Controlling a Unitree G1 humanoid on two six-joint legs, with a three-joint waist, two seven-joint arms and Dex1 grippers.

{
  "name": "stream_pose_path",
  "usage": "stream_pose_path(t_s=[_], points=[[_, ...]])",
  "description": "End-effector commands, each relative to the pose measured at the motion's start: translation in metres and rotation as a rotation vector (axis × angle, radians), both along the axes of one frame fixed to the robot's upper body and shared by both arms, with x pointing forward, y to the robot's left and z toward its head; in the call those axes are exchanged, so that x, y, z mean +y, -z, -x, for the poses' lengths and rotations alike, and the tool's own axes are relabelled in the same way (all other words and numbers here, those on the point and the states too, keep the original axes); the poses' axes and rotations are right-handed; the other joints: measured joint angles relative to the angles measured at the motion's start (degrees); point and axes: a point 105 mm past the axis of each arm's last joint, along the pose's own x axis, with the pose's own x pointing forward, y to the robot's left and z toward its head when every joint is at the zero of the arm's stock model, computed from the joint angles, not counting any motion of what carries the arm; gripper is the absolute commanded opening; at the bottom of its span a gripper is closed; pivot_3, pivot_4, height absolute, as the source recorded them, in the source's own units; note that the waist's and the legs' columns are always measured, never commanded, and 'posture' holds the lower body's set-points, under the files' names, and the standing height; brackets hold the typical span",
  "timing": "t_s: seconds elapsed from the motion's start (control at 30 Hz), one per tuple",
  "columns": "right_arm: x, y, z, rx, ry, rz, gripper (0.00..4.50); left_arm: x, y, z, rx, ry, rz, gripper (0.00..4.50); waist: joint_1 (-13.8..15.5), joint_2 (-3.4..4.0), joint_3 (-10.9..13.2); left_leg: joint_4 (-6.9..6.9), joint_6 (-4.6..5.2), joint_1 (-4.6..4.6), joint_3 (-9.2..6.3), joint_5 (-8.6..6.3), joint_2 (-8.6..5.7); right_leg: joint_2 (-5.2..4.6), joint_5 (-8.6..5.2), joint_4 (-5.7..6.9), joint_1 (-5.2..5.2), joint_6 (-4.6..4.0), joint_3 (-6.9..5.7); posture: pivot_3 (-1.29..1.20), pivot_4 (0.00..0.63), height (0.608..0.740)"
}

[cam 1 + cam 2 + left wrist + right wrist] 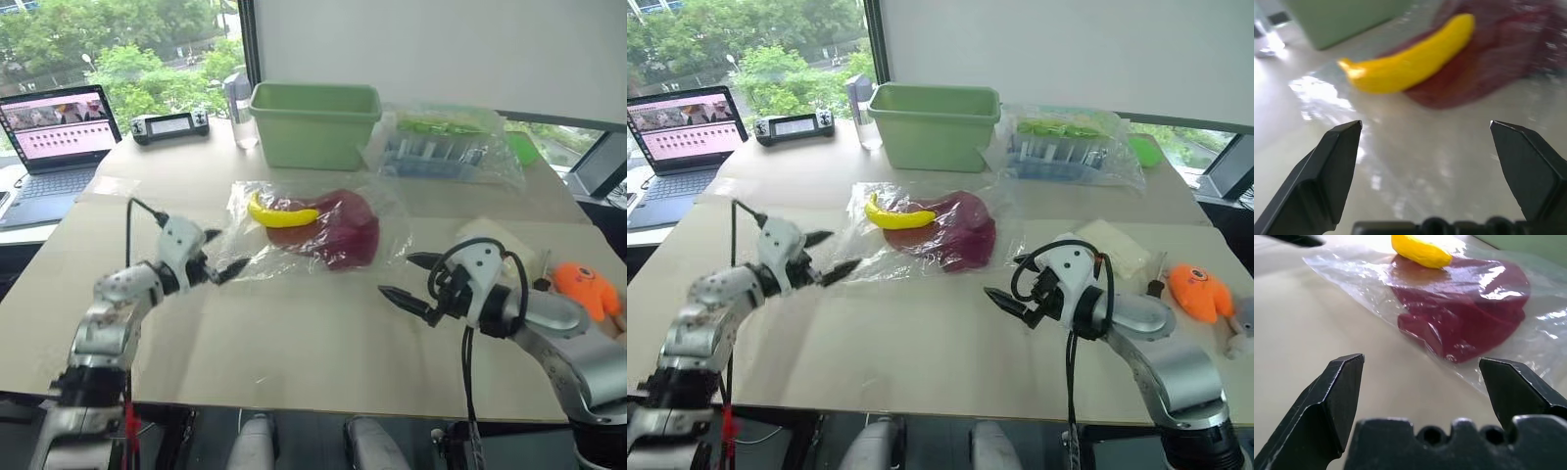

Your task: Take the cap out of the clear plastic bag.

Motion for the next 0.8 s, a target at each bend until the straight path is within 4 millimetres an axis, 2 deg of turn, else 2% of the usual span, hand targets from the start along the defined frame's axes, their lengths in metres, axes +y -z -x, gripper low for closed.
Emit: stream_pose_path(t_s=[0.03,0.07,0.13,0.27,0.43,0.57,0.63,0.73,0.8], points=[[0.007,-0.011,0.003,-0.048,-0.018,-0.002,4.46,-0.008,-0.024,-0.019,-0.098,0.022,-0.128,4.50,-0.1,-0.01,0.0,-0.01,0.01,-0.05,0.00,0.01,-0.02,0.00,-0.01,-0.03,-0.01,0.06,0.01,0.00,0.150,0.737],[0.008,-0.012,0.003,-0.057,-0.013,-0.011,4.46,-0.015,-0.028,-0.025,-0.105,0.050,-0.157,4.50,-0.1,-0.01,0.0,-0.02,0.02,-0.05,0.01,0.01,-0.04,-0.02,0.16,-0.02,-0.01,0.41,0.03,0.00,0.150,0.737],[0.010,-0.017,0.002,-0.076,0.014,-0.065,4.46,-0.025,-0.028,-0.036,-0.104,0.096,-0.230,4.50,-0.1,-0.02,0.0,-0.06,0.04,-0.09,0.00,0.02,-0.05,-0.01,0.17,-0.03,-0.04,0.44,0.02,0.00,0.150,0.737],[0.009,-0.017,0.002,-0.093,0.042,-0.071,4.46,-0.042,-0.005,-0.047,-0.016,0.249,-0.469,4.50,-0.1,-0.02,0.0,-0.06,0.05,-0.12,-0.02,0.02,-0.07,0.00,0.17,-0.01,-0.06,0.46,0.02,0.00,0.150,0.737],[0.007,-0.018,0.004,-0.112,0.096,-0.098,4.46,-0.059,-0.019,-0.069,-0.035,0.287,-0.588,4.50,-0.1,-0.14,0.1,-0.01,0.06,-0.25,-0.04,0.03,-0.06,0.02,0.18,0.02,-0.16,0.47,-0.01,0.00,0.150,0.737],[0.007,-0.016,0.006,-0.123,0.130,-0.104,4.46,-0.069,-0.021,-0.078,-0.057,0.286,-0.690,4.50,0.1,-0.18,0.1,0.10,0.07,-0.48,-0.11,0.03,-0.10,0.01,0.20,-0.02,-0.24,0.55,-0.04,0.00,0.150,0.737],[0.004,-0.018,0.005,-0.140,0.160,-0.108,4.46,-0.079,-0.011,-0.078,0.000,0.320,-0.705,4.50,0.1,-0.18,0.1,0.10,0.08,-0.50,-0.10,0.02,-0.12,-0.01,0.21,-0.02,-0.24,0.58,-0.02,0.00,0.150,0.737],[-0.002,-0.020,0.004,-0.164,0.207,-0.106,4.46,-0.078,0.016,-0.072,0.119,0.376,-0.810,4.50,0.1,-0.18,0.1,0.10,0.08,-0.48,-0.11,0.02,-0.12,0.00,0.20,0.01,-0.24,0.59,-0.05,0.00,0.150,0.737],[-0.006,-0.023,0.003,-0.185,0.234,-0.103,4.50,-0.078,0.026,-0.068,0.178,0.391,-0.800,3.98,-0.1,-0.20,0.1,0.12,0.08,-0.49,-0.11,0.02,-0.11,0.00,0.21,0.03,-0.25,0.58,-0.04,0.00,0.150,0.737]])
